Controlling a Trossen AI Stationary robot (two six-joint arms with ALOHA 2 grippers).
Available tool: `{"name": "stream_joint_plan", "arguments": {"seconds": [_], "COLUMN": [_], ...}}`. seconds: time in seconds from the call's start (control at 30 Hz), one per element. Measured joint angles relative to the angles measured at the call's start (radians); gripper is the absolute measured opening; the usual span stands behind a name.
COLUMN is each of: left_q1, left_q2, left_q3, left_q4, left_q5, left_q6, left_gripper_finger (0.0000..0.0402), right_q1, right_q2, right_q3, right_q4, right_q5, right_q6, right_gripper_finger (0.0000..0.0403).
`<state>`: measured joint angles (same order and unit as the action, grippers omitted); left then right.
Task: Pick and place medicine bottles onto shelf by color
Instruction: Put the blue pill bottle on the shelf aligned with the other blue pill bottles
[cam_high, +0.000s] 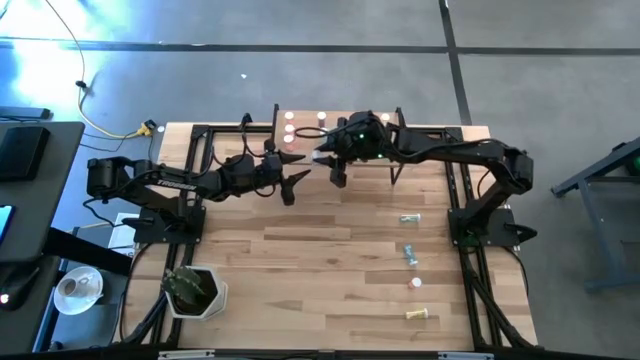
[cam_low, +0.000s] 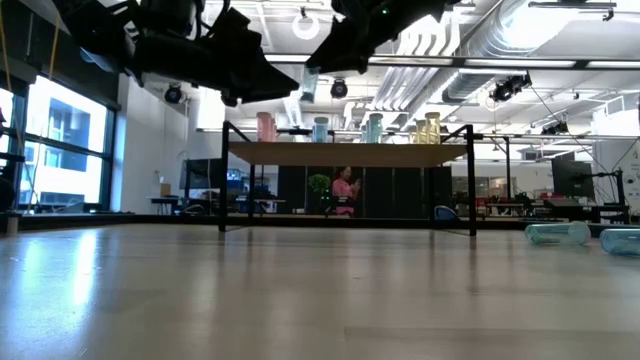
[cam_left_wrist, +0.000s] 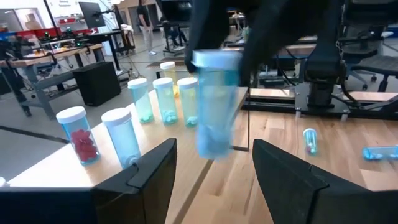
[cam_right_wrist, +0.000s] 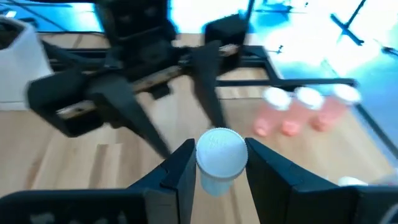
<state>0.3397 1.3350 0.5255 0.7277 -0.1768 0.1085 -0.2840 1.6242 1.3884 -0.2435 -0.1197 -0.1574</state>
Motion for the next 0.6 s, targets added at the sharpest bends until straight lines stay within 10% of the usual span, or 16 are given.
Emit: {"name": "stream_joint_plan", "arguments": {"seconds": [0.6], "left_q1": [0.000], "left_q2": [-0.087], "left_q3": [0.000], "left_q4": [-0.025], "left_q5": [-0.003], "left_q6": [0.000], "left_gripper_finger": [0.0200], "right_q1": [-0.161], "right_q2": [-0.184], "right_q3": [0.000], "right_q4": [-0.005], "right_q5": [0.015], "right_q6": [-0.009], "right_gripper_finger": [0.0112]}}
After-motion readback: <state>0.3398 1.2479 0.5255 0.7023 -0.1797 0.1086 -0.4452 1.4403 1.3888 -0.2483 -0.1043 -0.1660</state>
